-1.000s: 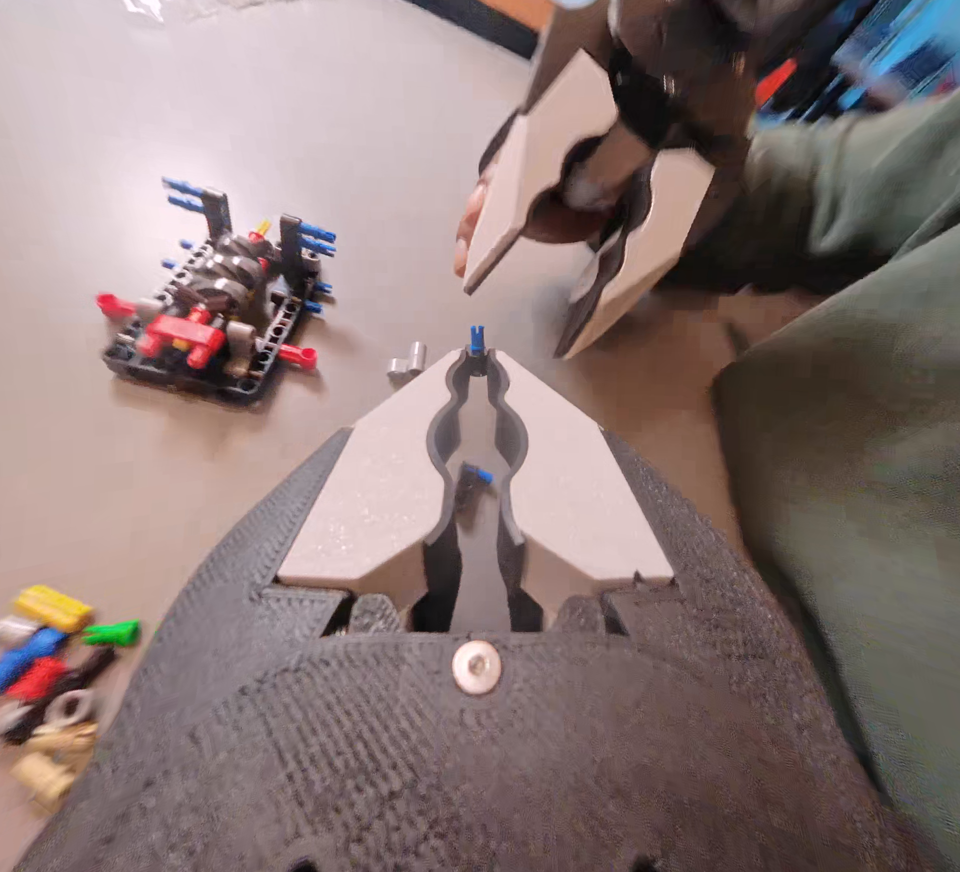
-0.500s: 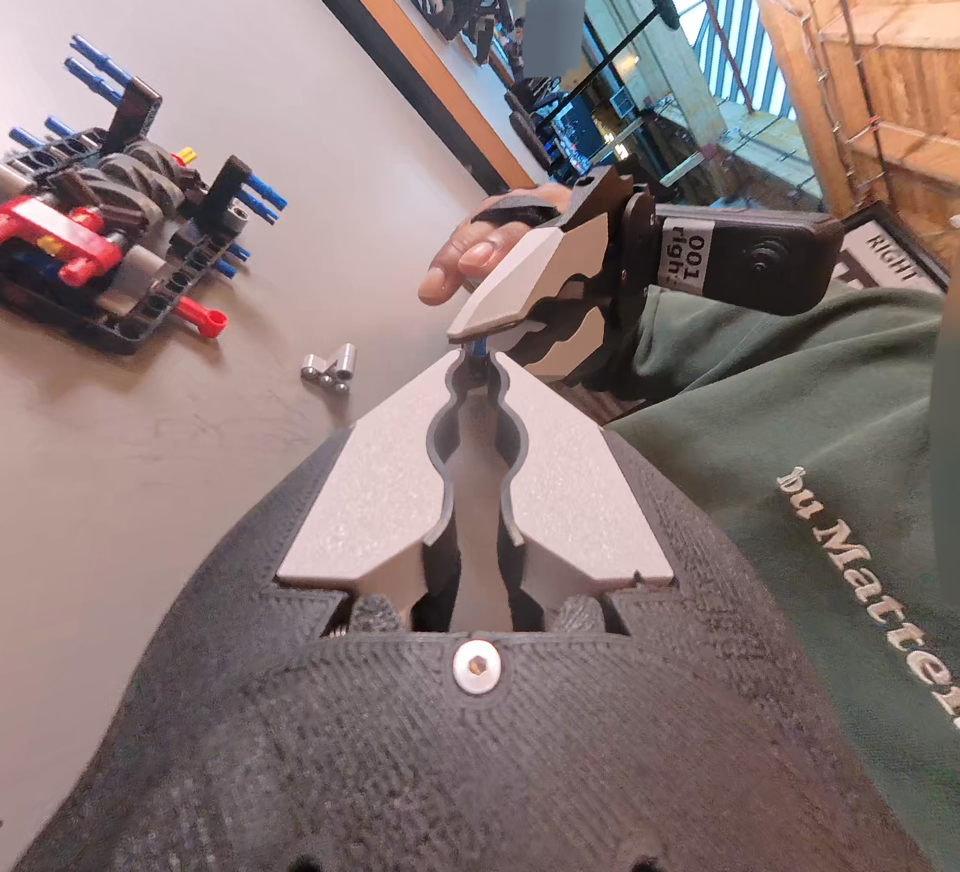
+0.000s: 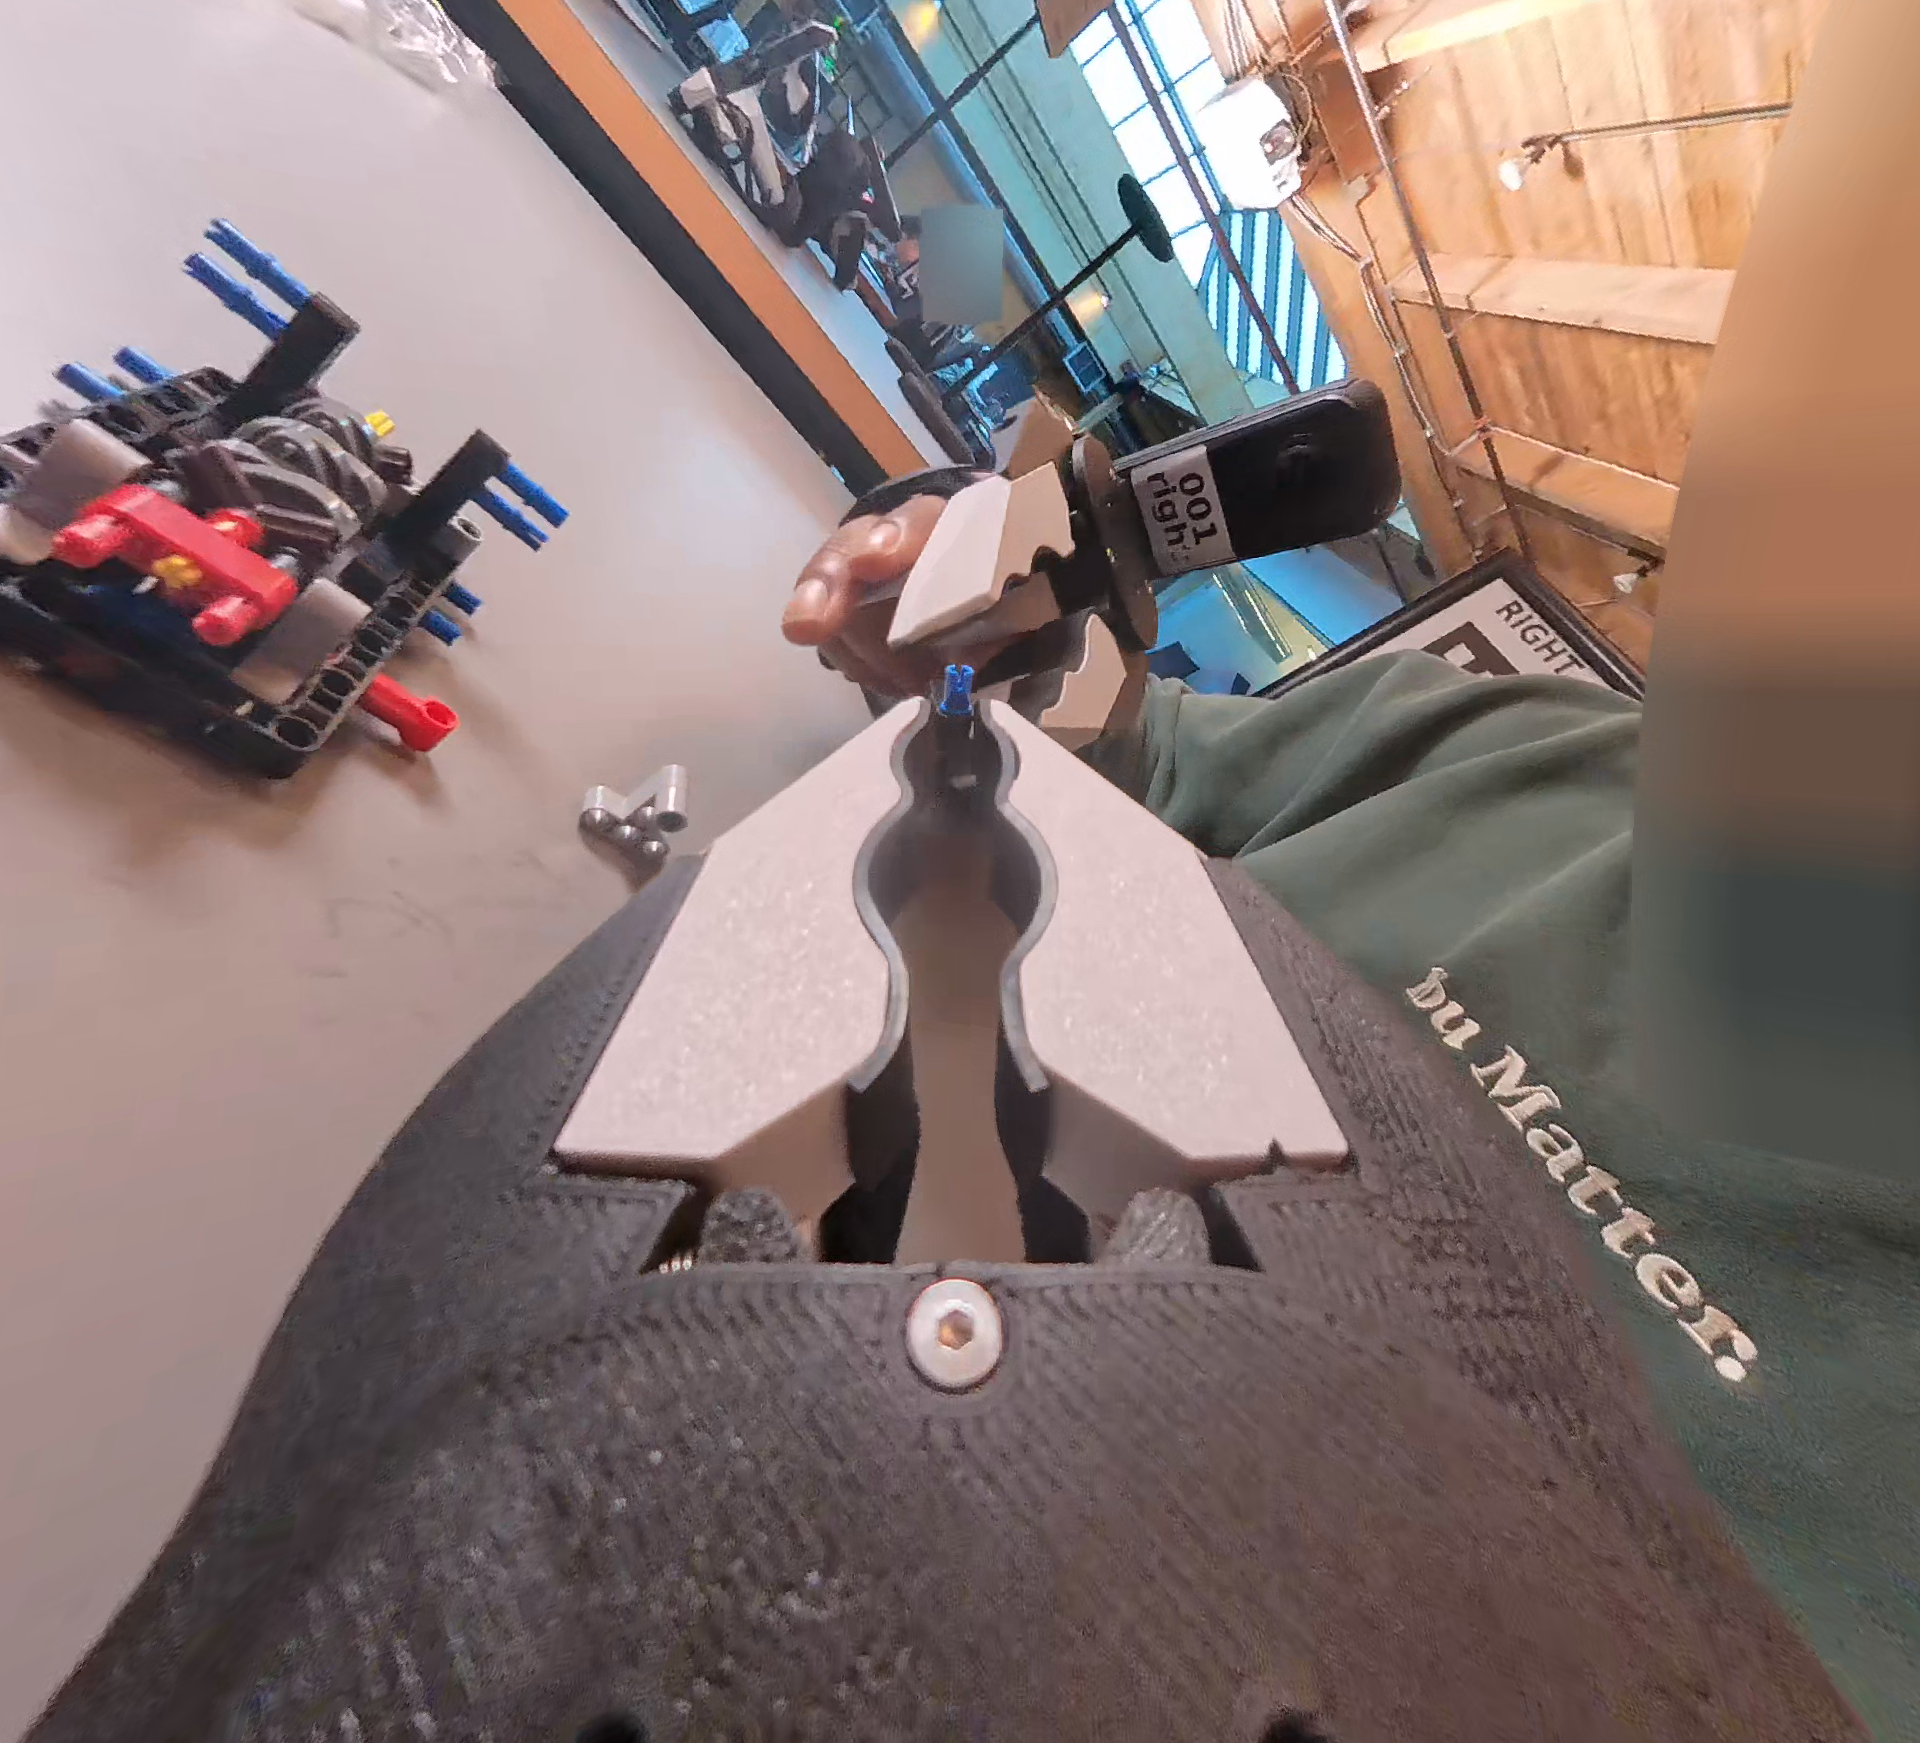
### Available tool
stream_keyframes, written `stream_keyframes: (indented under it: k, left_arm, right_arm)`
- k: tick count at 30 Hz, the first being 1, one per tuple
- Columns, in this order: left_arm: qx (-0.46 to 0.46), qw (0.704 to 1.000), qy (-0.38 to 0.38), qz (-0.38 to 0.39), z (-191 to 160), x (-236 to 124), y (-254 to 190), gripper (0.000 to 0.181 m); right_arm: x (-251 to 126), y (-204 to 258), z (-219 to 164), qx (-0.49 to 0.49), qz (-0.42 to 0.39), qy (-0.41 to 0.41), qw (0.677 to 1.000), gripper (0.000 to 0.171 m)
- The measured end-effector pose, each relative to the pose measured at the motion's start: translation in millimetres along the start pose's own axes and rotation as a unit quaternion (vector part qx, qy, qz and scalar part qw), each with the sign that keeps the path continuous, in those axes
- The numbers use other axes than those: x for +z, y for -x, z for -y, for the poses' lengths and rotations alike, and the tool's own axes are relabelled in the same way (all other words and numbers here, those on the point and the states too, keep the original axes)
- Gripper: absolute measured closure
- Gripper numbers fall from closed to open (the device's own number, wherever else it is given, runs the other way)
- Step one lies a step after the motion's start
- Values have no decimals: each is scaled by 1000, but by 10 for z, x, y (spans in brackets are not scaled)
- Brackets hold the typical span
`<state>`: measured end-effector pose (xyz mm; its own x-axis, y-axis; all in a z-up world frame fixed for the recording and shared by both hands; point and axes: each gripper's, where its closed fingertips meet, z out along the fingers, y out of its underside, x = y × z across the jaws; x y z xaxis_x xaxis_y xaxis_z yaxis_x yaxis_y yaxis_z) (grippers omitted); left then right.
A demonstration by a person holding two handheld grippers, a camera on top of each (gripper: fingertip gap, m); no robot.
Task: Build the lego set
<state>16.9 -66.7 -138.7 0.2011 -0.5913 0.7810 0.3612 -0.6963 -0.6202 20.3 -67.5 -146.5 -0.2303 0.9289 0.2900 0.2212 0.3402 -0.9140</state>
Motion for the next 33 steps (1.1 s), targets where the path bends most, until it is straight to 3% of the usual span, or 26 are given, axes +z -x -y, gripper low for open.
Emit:
stream_keyframes:
  k: [4,7,10,14,19,22,25,28,31,33]
  left_arm:
    - [9,1000,16,-1,-76,58,-23,176]
    - [29,999,40,9,-136,73,-4,176]
    - [138,983,87,85,-198,35,143,167]
    - [329,910,164,194,-293,-18,323,164]
    - [531,775,232,252,-444,81,342,166]
    - [599,709,253,274,-477,98,368,170]
    - [628,676,262,284,-464,88,376,173]
    - [612,699,234,286,-370,77,317,173]
    - [496,814,168,250,-234,59,212,174]
    - [402,888,105,197,-105,27,87,174]
  right_arm:
    - [46,57,31,-47,-14,2,999,164]
    - [26,98,-5,-47,8,21,999,165]
    - [1,164,-199,48,64,86,993,164]
    - [10,198,-448,229,99,143,958,164]
    - [60,269,-450,347,127,140,919,165]
    - [62,300,-433,386,143,136,901,165]
    - [78,302,-417,406,145,130,893,165]
    - [70,240,-316,385,140,99,907,164]
    - [-66,6,-150,288,109,56,950,149]
    - [-144,-136,-363,152,54,110,981,144]
